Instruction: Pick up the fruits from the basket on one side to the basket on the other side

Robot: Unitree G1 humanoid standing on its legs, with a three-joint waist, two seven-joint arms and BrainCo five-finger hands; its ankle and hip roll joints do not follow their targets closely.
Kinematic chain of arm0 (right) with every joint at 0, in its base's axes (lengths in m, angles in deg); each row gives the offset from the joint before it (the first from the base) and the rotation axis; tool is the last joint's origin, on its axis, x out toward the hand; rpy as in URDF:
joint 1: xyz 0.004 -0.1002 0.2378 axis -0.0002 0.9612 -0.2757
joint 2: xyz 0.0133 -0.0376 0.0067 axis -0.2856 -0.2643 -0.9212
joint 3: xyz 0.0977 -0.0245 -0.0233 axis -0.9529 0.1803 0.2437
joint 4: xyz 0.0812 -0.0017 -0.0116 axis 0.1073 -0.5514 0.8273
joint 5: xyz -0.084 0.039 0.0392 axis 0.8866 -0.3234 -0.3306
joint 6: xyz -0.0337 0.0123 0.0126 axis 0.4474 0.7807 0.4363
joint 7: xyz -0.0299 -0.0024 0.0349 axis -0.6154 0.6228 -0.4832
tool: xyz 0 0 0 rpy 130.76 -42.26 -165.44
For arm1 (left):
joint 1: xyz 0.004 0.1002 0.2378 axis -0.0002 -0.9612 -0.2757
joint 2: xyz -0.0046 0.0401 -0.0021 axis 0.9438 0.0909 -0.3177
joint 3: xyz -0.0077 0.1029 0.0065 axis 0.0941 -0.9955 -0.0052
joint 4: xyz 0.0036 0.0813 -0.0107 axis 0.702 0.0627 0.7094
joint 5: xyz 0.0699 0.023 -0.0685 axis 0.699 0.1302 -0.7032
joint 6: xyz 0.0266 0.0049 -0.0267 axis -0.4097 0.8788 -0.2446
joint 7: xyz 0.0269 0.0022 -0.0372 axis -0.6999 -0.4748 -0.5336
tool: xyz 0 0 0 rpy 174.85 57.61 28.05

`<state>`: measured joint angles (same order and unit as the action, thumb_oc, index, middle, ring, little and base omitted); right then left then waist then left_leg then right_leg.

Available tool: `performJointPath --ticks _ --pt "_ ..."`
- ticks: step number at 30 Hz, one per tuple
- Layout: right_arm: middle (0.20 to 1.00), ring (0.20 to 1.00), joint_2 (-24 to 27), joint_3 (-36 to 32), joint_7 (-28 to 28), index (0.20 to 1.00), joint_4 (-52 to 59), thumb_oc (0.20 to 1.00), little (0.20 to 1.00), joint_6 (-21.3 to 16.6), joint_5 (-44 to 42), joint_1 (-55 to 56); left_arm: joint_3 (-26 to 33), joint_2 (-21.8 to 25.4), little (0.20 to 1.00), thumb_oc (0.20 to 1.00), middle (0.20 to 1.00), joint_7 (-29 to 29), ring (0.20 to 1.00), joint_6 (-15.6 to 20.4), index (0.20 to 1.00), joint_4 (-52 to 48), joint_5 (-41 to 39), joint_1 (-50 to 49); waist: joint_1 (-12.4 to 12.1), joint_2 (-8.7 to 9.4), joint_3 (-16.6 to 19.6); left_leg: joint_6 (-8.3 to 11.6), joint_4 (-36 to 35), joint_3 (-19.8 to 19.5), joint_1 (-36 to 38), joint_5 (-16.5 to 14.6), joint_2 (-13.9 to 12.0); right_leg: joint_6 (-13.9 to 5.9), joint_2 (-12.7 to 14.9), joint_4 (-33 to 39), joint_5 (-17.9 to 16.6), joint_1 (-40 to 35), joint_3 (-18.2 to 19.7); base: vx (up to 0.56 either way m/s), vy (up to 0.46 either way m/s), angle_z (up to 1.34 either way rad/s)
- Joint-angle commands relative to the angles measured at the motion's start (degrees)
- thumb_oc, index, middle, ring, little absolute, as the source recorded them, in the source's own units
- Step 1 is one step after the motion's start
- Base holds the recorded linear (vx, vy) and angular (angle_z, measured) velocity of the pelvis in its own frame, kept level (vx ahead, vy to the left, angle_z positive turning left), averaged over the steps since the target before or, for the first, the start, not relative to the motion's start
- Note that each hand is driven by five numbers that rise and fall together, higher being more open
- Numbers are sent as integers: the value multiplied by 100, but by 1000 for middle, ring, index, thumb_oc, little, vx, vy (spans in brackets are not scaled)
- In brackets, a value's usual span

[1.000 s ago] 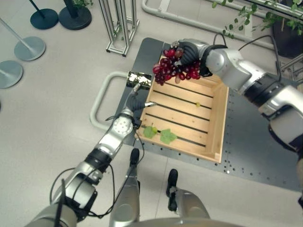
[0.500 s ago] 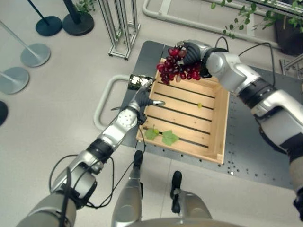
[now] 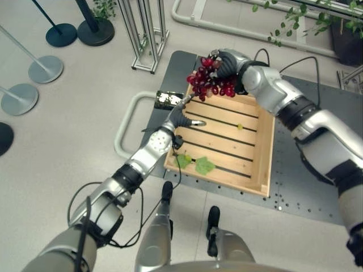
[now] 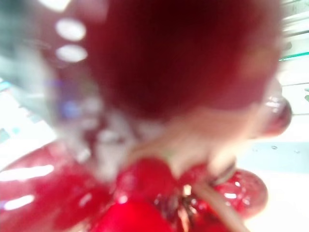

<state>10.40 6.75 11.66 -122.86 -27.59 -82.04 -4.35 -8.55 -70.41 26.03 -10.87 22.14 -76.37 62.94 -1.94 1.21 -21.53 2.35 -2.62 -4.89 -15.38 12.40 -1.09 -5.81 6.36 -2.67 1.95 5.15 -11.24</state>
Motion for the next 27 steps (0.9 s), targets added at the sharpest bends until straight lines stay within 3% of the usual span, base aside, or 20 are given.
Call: performJointPath --ticks 1,10,17,27 --pt "200 200 -135 -280 -468 200 -62 200 200 -93 -27 -59 33 -282 1000 1000 1000 289 1000 259 1000 322 60 236 46 382 473 275 234 286 397 -931 -169 -406 664 -428 102 277 142 0 0 0" --pt "200 200 96 -455 -495 200 284 200 200 -127 -441 74 330 -271 1000 1000 1000 414 1000 218 1000 532 -27 -55 49 378 445 277 245 321 407 -925 -194 -394 662 -443 101 303 181 0 0 0" --pt "200 200 675 -303 -103 200 991 200 200 -92 -284 26 882 386 1000 1000 1000 337 1000 314 1000 265 -511 -308 63 344 511 281 251 360 433 -948 -200 -400 655 -424 92 293 206 7 -1 -2" --pt "200 200 587 -183 204 200 1078 200 200 -17 65 224 828 519 1000 1000 1000 85 1000 324 1000 108 -1052 89 59 274 548 265 260 340 457 -964 -178 -405 668 -431 114 251 175 2 0 -2"
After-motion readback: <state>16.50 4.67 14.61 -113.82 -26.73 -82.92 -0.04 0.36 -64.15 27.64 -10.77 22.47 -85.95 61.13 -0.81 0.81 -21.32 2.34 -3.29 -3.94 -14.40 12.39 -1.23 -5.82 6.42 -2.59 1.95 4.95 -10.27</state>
